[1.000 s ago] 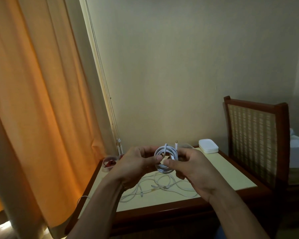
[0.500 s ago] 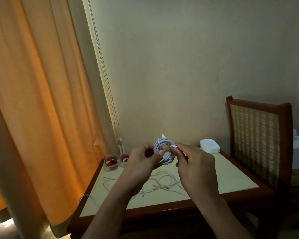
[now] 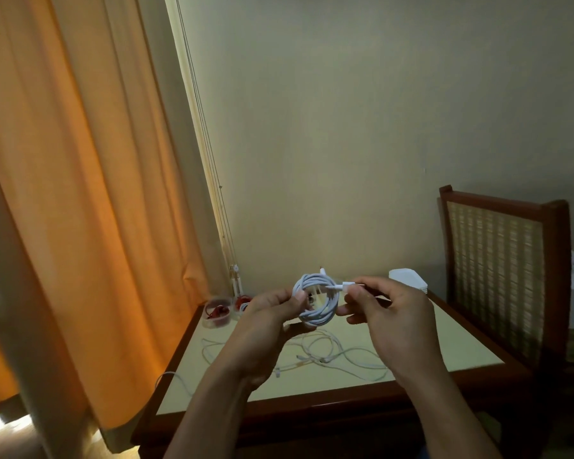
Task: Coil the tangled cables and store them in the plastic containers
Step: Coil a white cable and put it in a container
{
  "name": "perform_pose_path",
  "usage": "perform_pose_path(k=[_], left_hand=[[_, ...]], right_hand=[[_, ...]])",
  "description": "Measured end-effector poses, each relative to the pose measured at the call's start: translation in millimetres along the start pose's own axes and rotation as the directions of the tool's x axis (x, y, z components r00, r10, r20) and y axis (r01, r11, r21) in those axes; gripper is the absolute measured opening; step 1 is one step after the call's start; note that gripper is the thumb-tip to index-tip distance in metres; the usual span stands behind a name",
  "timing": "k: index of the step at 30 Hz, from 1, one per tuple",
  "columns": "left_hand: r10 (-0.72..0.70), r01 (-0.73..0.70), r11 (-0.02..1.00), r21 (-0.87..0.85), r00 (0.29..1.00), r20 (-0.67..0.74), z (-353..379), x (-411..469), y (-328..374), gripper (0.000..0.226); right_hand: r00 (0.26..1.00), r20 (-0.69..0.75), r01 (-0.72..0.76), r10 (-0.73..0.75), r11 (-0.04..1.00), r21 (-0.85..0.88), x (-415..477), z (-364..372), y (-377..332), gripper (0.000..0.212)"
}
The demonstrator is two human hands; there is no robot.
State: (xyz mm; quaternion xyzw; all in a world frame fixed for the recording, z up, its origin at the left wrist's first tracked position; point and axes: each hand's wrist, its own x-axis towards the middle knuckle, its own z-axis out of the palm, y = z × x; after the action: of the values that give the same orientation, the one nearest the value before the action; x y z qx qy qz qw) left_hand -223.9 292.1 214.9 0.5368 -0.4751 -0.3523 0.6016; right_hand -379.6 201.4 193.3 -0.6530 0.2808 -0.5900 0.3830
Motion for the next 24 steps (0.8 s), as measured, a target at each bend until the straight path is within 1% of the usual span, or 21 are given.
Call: perform_pose_path(k=[2, 4, 6, 8, 10, 12, 13, 15, 17, 19, 21, 24], left_hand=[[0.031, -0.021, 0.984, 0.175, 0.998, -0.058, 3, -2, 0, 0.029], [0.08, -0.045, 0.946, 0.321, 0.992, -0.097, 8, -3, -1, 0.029], [0.151, -0.111, 0.918, 0.382, 0.985, -0.077, 11, -2, -3, 0.028], [0.221, -0.161, 0.897, 0.412, 0.97, -0.101, 12, -1, -7, 0.022], [0.259, -0.178, 0.908, 0.379, 0.95, -0.174, 13, -1, -10, 0.013], [0.254, -0.181, 0.933, 0.311, 0.943, -0.214, 14, -2, -12, 0.014], [0.234, -0.169, 0.943, 0.286, 0.949, -0.21, 13, -2, -12, 0.017], [0.167, -0.131, 0.965, 0.225, 0.975, -0.149, 10, -1, -12, 0.021], [0.1, -0.092, 0.988, 0.126, 0.993, -0.059, 6, 0, -11, 0.025], [0.055, -0.054, 0.995, 0.086, 0.998, -0.007, 2, 1, -12, 0.026], [0.034, -0.034, 0.996, 0.088, 0.999, -0.005, 2, 3, -16, 0.026], [0.053, -0.049, 0.997, 0.054, 0.995, -0.086, 5, 3, -24, 0.023]], right_hand=[[0.997, 0.01, -0.081, 0.081, 0.992, 0.091, -2, 2, 2, 0.011], [0.994, 0.035, -0.107, 0.103, 0.988, 0.11, -6, 3, 4, 0.01], [0.997, 0.054, -0.066, 0.062, 0.995, 0.07, -10, 4, 5, 0.01], [0.998, 0.063, -0.028, 0.026, 0.999, 0.028, -11, 2, 6, 0.01], [0.997, 0.073, -0.02, 0.02, 1.0, 0.001, -12, 1, 6, 0.013], [0.997, 0.071, -0.024, 0.025, 1.0, -0.015, -13, 1, 8, 0.014], [0.998, 0.062, -0.032, 0.032, 0.999, -0.012, -13, 2, 10, 0.015], [0.997, 0.031, -0.077, 0.076, 0.996, 0.037, -13, 0, 13, 0.015], [0.987, 0.008, -0.158, 0.158, 0.98, 0.124, -11, -1, 18, 0.015], [0.971, 0.027, -0.237, 0.236, 0.954, 0.184, -12, -1, 20, 0.016], [0.967, 0.038, -0.256, 0.253, 0.949, 0.186, -14, -1, 21, 0.016], [0.979, 0.02, -0.202, 0.201, 0.968, 0.151, -17, -2, 23, 0.013]])
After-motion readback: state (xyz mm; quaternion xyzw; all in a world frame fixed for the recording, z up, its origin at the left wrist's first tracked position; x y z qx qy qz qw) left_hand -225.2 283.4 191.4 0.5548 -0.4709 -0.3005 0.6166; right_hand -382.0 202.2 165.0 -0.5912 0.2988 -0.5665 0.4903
